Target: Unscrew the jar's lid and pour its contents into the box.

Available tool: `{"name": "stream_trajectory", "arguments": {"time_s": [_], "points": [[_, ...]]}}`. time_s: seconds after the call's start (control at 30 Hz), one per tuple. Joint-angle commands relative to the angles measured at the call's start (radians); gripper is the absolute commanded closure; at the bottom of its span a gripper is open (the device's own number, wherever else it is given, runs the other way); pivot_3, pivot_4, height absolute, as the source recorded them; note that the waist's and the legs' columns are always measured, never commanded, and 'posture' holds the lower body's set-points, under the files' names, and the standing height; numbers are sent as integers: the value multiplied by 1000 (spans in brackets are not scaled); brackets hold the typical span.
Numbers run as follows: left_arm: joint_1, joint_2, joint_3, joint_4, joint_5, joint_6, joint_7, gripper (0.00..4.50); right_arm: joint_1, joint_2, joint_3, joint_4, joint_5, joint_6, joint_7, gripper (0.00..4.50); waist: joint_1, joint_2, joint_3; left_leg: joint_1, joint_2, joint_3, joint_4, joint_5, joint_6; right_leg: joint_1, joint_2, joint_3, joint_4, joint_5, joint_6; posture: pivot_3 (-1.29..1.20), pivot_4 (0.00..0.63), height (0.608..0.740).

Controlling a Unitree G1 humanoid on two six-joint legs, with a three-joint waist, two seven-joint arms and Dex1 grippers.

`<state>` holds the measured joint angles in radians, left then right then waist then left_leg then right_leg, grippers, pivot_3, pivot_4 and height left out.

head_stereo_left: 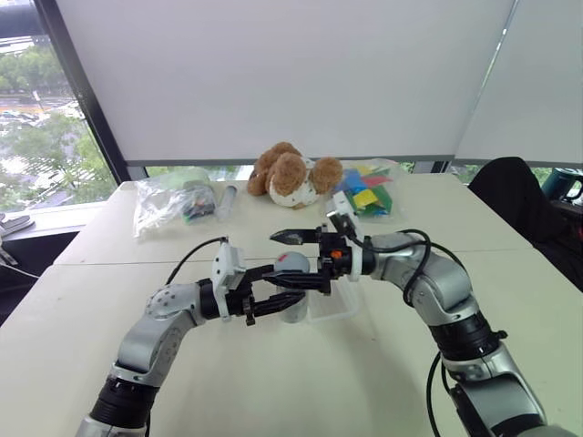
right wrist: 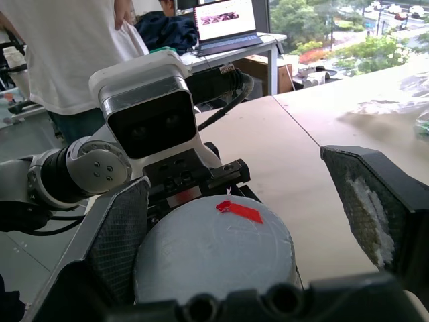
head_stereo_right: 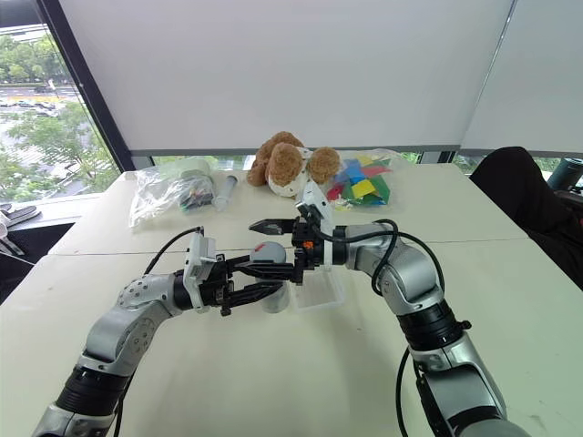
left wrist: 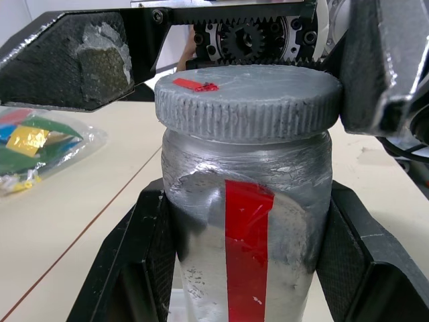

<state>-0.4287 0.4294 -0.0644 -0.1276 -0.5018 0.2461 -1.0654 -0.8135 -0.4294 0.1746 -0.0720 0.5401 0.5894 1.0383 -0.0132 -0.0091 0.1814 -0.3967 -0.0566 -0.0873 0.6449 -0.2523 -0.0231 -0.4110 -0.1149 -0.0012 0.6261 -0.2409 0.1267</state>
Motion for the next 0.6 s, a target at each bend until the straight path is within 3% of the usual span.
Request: {"name": "stream_trajectory", "arguments": {"time_s": [0.03, 0.6], "points": [[10, 4, 12, -39, -7, -30, -5, 2363, -15, -9, -49, -2, 8, -22, 5, 55, 0, 0, 0, 0, 0, 0, 0, 0, 0, 0, 0, 0, 0, 0, 0, 0, 150, 740], [26, 9, 10, -32, -2, -48, -14, 2363, 26, -38, -71, -90, 113, 45, 103, 55, 0, 0, 0, 0, 0, 0, 0, 0, 0, 0, 0, 0, 0, 0, 0, 0, 150, 740]]}}
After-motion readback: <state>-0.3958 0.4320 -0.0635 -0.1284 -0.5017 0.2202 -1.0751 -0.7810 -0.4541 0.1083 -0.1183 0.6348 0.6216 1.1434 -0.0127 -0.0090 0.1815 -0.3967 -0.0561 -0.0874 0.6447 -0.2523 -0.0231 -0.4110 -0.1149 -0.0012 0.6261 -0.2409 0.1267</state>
